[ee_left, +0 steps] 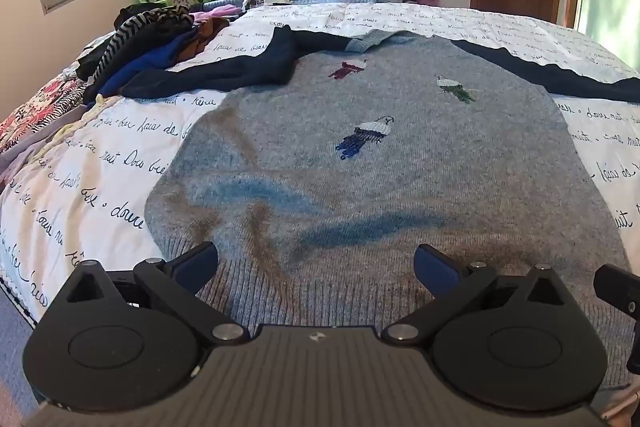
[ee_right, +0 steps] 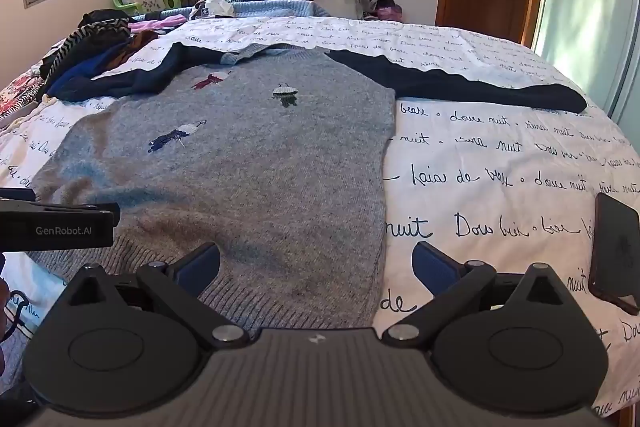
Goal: Fold small clothes
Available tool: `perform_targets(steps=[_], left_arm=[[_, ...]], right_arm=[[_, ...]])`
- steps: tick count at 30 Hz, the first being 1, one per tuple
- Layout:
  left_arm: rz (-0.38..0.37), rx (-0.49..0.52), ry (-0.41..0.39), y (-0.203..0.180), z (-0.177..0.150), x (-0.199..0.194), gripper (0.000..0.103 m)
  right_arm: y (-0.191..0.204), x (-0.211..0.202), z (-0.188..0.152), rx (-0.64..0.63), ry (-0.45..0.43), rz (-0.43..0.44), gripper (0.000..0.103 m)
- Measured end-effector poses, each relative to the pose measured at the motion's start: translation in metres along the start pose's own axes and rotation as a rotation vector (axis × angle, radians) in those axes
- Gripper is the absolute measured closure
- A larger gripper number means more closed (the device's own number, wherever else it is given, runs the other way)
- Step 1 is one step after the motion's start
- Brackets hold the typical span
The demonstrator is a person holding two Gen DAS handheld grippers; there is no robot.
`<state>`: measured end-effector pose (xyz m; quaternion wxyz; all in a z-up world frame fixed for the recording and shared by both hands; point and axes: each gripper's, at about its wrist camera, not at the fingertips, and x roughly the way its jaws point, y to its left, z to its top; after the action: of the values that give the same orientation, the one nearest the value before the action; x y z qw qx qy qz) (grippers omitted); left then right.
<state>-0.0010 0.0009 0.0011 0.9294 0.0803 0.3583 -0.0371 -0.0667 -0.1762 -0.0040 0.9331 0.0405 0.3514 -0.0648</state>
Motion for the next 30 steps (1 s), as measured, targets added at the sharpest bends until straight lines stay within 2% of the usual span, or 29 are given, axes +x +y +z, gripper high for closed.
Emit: perform_targets(steps=[5,11,15,30], left_arm=[[-0.001,-0.04,-0.022,0.008,-0.007,-0.007,0.0],[-0.005,-0.063,0.083,0.01,-0.003,0.006,0.0],[-0.017,-0.078,0.113,0.014,-0.005,0.01,0.0],[-0.008,-0.065,0.081,0.008,-0.001,0.003,0.0]], right_arm=[[-0.002,0.001,0.0,0.004,-0.004,-0.007,0.0],[-0.005,0.007,-0.007,0.014,0.002,0.0,0.0],[-0.006,0.003,-0.003,0.025,0.01,0.003,0.0],[-0.008,0.007,-0.003,0.044,0.04,0.019,0.0]])
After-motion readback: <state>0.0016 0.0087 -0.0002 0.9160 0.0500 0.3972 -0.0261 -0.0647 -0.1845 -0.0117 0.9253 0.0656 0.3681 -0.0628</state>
